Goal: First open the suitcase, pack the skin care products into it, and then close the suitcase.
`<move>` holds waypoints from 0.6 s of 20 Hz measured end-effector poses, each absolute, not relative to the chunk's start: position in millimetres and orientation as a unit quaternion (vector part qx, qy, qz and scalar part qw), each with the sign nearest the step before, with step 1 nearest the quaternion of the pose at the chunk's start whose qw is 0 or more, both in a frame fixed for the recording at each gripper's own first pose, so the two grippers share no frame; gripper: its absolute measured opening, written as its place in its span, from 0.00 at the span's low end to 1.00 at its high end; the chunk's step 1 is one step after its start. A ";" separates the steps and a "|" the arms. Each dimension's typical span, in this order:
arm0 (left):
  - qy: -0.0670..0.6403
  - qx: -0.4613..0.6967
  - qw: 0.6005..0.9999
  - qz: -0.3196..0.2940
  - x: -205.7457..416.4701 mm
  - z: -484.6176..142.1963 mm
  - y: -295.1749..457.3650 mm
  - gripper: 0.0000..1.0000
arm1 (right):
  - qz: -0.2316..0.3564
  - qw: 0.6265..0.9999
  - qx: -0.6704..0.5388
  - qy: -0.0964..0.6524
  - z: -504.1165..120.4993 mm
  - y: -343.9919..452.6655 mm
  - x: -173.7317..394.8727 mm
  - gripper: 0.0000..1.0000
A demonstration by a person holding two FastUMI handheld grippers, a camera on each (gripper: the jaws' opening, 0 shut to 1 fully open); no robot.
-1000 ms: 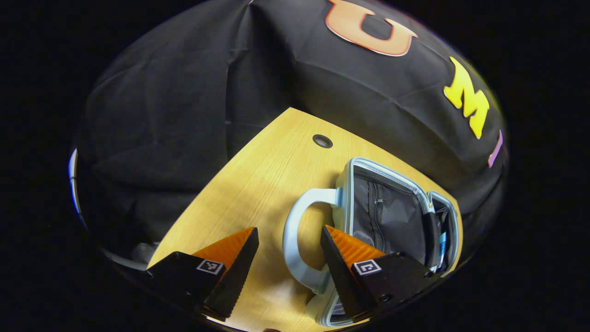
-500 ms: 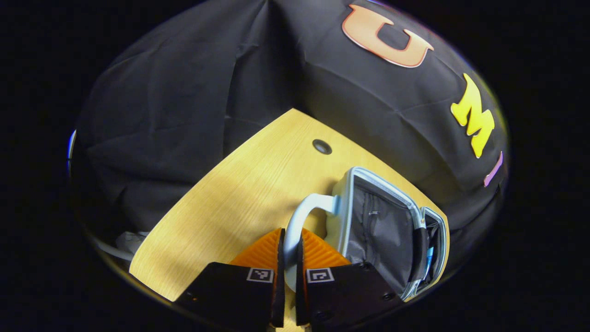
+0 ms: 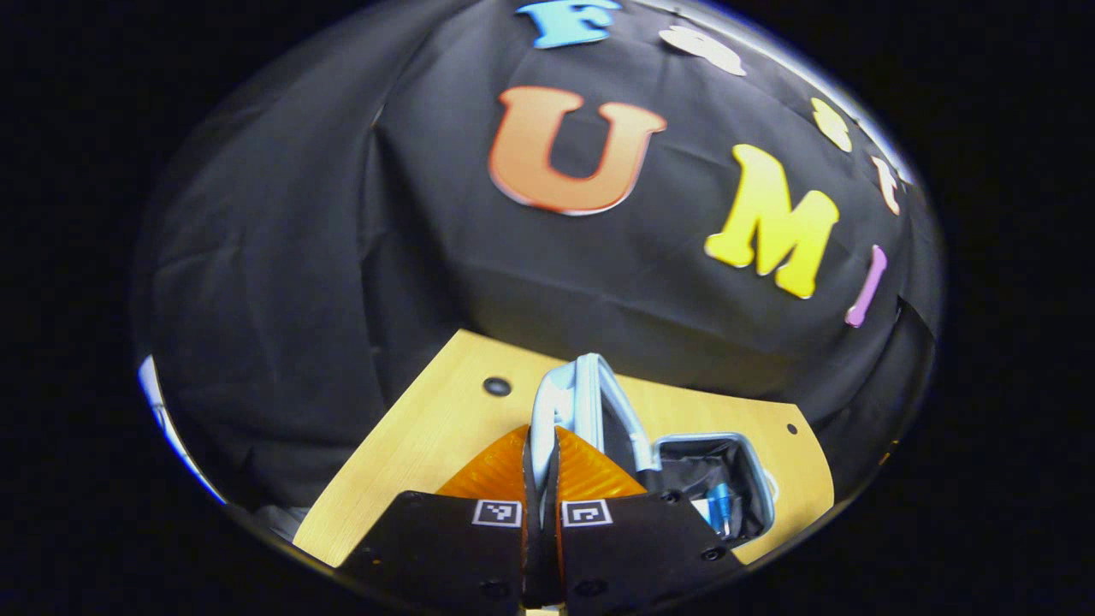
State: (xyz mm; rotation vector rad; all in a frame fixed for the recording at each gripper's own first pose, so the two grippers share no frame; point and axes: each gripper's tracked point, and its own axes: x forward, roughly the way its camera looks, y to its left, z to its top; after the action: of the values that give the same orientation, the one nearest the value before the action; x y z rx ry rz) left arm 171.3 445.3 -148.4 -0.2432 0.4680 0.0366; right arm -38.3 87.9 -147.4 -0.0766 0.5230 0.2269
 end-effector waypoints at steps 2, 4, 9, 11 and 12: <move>0.210 -0.106 0.972 0.000 175.6 -116.5 393.5 0.03 | 0.101 0.963 -0.026 0.250 -143.5 71.0 -41.6 0.76; 0.200 -0.103 0.974 -0.008 178.8 -99.3 341.6 0.03 | 0.087 0.966 -0.010 0.243 -137.4 51.4 -44.9 0.78; 0.170 -0.077 0.982 -0.022 175.2 -86.0 236.8 0.04 | 0.031 0.971 -0.009 0.235 -132.1 -12.0 -59.4 0.78; 0.169 -0.076 0.982 -0.035 172.2 -99.1 197.1 0.03 | 0.009 0.972 -0.014 0.236 -131.3 -34.2 -69.0 0.78; 0.171 -0.073 0.982 -0.043 170.6 -107.2 176.8 0.03 | 0.000 0.971 -0.017 0.237 -131.0 -44.8 -74.4 0.78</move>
State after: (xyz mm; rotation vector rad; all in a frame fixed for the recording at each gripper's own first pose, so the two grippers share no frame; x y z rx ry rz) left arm 170.6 176.8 -107.2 -0.1471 0.3441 -0.0873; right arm -74.4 -44.8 -131.0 -0.0350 0.4788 -0.0010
